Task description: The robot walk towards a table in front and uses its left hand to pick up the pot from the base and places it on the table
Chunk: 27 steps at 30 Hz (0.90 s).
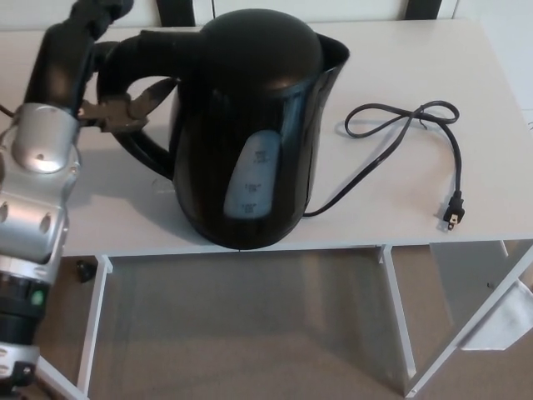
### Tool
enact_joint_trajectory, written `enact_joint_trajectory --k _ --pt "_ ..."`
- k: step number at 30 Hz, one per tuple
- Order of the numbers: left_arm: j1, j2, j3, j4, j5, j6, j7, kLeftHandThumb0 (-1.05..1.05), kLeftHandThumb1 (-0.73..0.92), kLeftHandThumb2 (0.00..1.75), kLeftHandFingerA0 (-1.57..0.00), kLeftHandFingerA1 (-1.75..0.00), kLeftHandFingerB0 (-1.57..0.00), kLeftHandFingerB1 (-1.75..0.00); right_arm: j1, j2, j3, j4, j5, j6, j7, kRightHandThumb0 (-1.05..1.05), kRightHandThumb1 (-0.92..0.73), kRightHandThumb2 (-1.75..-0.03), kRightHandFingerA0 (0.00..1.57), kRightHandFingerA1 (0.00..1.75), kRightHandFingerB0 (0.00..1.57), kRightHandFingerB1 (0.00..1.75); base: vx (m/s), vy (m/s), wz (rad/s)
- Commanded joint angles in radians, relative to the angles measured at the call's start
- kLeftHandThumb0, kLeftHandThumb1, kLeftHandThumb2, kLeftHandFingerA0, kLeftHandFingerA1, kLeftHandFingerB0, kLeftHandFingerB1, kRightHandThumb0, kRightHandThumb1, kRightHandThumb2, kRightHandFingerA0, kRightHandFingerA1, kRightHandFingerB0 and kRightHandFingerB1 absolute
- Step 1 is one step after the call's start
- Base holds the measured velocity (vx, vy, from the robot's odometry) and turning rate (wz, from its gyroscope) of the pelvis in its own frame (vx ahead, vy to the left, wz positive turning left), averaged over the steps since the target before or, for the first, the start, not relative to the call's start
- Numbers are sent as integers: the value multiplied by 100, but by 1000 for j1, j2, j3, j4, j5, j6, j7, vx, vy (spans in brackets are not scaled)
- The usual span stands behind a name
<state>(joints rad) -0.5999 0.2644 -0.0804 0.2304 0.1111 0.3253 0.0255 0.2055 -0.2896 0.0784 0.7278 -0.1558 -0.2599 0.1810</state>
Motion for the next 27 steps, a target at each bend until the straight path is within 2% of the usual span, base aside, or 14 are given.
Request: enact_joint_trajectory --k 1,6,7,8,10,12,13,14,15,16,17,22,23,27 --pt "-32 -35 -12 35 41 30 26 -32 47 54 -44 -39 -29 -31 -2 -19 -15 -15 10 19 7 -34 -64 -58 69 43 53 39 0 0 0" --pt "-58 -53 -36 64 55 38 13 -27 51 55 -48 -42 -34 -33 -9 -22 -10 -22 -3 13 3 -37 -64 -58 68 43 54 39 0 0 0" --pt "-66 -56 -45 75 63 36 12 -21 62 58 -85 -49 -44 -35 -9 -21 -11 -19 -1 10 2 -39 -62 -59 67 44 53 40 0 0 0" --pt "-74 -60 -54 87 70 36 13 -21 62 58 -85 -49 -44 -35 -10 -20 -13 -15 1 5 2 -39 -62 -59 67 44 53 40 0 0 0" --pt "-94 -67 -63 125 77 20 16 -16 80 64 -112 -60 -60 -41 -15 -16 -15 -12 2 6 -3 -36 -63 -58 68 44 56 40 0 0 0" --pt "-106 -71 -67 166 83 -17 26 -17 81 65 -117 -73 -68 -44 -16 -15 -16 -13 3 7 -5 -36 -63 -58 69 44 56 40 0 0 0" --pt "-111 -74 -67 178 87 -24 33 -17 81 65 -117 -73 -68 -44 -14 -14 -17 -18 4 9 -6 -36 -63 -58 69 44 56 40 0 0 0" --pt "-110 -77 -69 185 92 -50 45 -14 84 65 -115 -98 -82 -56 -15 -17 -14 -18 -2 6 -9 -36 -63 -58 70 44 55 40 0 0 0" --pt "-110 -80 -67 188 92 -65 51 -10 84 68 -114 -118 -83 -72 -16 -17 -14 -19 -3 6 -9 -35 -63 -58 69 44 55 40 0 0 0" --pt "-109 -84 -63 188 90 -70 54 -10 84 68 -114 -118 -83 -72 -16 -16 -15 -19 -1 7 -8 -35 -63 -58 69 44 55 40 0 0 0" --pt "-105 -89 -59 178 91 -66 61 -11 83 76 -108 -145 -75 -106 -16 -16 -14 -20 -1 9 -8 -35 -64 -58 69 44 54 40 0 0 0" --pt "-86 -123 -7 131 45 -26 72 -14 82 74 -105 -156 -70 -110 -15 -15 -12 -22 -6 7 -14 -34 -64 -58 70 45 55 40 0 0 0" --pt "-82 -159 55 100 -22 19 71 -9 87 65 -88 -173 -61 -129 -17 -15 -13 -19 -4 9 -13 -34 -64 -58 69 45 55 40 0 0 0" --pt "-71 -216 158 48 -95 85 45 -7 90 65 -83 -175 -55 -128 -15 -12 -17 -14 5 7 -6 -34 -63 -58 69 45 55 41 0 0 0"
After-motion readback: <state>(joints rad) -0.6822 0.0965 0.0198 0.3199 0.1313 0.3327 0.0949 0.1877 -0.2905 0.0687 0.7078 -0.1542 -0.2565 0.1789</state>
